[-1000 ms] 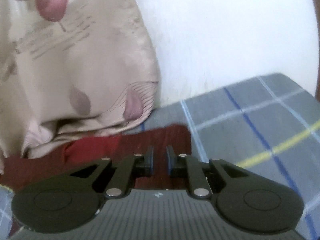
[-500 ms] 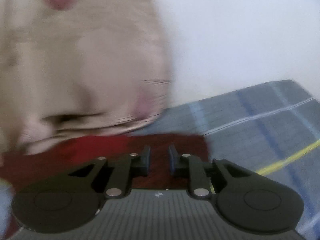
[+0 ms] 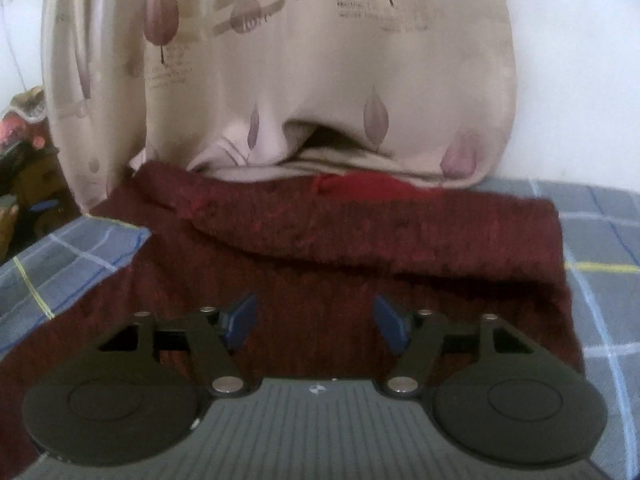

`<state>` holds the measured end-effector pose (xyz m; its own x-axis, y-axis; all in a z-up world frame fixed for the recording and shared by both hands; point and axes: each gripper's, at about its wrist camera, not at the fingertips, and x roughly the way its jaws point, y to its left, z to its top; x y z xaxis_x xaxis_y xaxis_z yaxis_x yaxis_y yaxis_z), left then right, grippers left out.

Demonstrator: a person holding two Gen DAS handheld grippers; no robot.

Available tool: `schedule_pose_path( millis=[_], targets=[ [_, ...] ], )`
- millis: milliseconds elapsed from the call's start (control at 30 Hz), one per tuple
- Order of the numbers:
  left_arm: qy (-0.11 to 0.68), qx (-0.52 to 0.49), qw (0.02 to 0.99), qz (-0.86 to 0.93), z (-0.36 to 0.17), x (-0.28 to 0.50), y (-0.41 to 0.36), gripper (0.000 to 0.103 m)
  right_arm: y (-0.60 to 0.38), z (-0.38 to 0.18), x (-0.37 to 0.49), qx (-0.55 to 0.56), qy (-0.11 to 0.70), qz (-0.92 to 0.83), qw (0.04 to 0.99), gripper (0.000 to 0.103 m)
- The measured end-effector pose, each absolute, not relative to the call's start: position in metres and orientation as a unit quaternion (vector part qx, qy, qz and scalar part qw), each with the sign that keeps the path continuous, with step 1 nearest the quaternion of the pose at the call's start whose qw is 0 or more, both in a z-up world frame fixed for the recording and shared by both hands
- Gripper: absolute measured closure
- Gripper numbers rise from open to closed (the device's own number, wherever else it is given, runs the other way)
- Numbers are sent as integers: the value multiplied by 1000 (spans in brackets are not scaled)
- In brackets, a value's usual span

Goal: Fold small clothes

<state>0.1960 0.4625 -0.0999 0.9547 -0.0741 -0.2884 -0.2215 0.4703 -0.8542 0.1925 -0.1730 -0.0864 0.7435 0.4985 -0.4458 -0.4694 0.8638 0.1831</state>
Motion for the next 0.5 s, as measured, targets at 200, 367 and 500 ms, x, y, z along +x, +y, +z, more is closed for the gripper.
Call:
schedule_pose_path(
  millis=[200,367,500],
  targets=[
    [192,-544,814,67,-130,239,487,19,-168,-95,189,26,249,259,933,33],
    [240,-532,808,75,-140,276,507,60,-173,-96,191,41,248,259,933,27],
    [243,-587,770,59,-159,288,532,85,-175,-96,191,46,247,257,933,24]
  ],
)
